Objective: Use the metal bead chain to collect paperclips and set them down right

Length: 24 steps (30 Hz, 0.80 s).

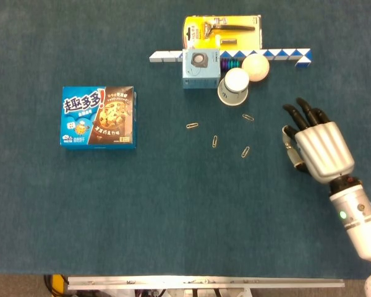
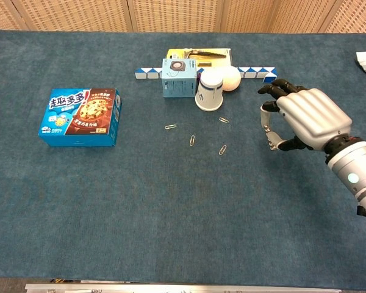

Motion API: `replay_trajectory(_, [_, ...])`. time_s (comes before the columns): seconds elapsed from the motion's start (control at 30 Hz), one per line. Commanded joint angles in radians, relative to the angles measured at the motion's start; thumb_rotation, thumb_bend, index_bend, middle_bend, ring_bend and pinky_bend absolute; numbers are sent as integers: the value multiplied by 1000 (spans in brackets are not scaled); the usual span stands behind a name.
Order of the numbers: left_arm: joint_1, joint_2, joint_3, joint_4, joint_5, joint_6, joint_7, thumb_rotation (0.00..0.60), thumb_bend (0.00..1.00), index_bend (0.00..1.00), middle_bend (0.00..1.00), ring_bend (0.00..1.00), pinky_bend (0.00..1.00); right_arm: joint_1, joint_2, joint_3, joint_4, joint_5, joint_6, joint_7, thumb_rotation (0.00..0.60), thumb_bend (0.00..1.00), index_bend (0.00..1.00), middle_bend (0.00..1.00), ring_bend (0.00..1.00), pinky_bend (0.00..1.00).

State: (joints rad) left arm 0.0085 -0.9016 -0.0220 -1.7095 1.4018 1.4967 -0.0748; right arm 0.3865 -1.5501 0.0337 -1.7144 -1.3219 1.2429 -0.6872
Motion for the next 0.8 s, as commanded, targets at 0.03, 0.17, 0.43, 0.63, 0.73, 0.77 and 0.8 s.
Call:
replay_trajectory(0.03, [5,1,-2,-1,-6,6,4,600,246,435,294,168,305,13,4,13,-5,7,-14,-7,600,366,554,154,61,220])
replay_trajectory(0.17, [18,4,-1,-1,-18,17,3,600,246,435,294,168,307,38,-1,32,-1,25,-45,-15,600,366,554,154,61,220])
replay_trajectory(0.43, [53,6,1,15,-35,48,-25,600,246,435,294,168,311,102,-46,65,51,74,-124,-35,600,366,554,154,60,219])
replay_trajectory(0.63, [68,2,2,23,-37,59,-24,600,246,435,294,168,311,152,-86,85,98,106,-176,-39,600,366,554,154,60,219])
replay_trajectory(0.73, [73,0,3,27,-40,59,-27,600,246,435,294,169,311,173,-103,92,120,122,-196,-36,600,366,554,154,61,220])
replay_trajectory(0.77, [75,0,4,28,-41,59,-28,600,246,435,294,169,312,179,-108,94,126,126,-201,-36,600,366,554,154,61,220])
replay_trajectory(0.8, [76,-1,3,30,-42,59,-30,600,246,435,294,169,312,186,-114,96,133,131,-207,-37,600,366,554,154,61,220])
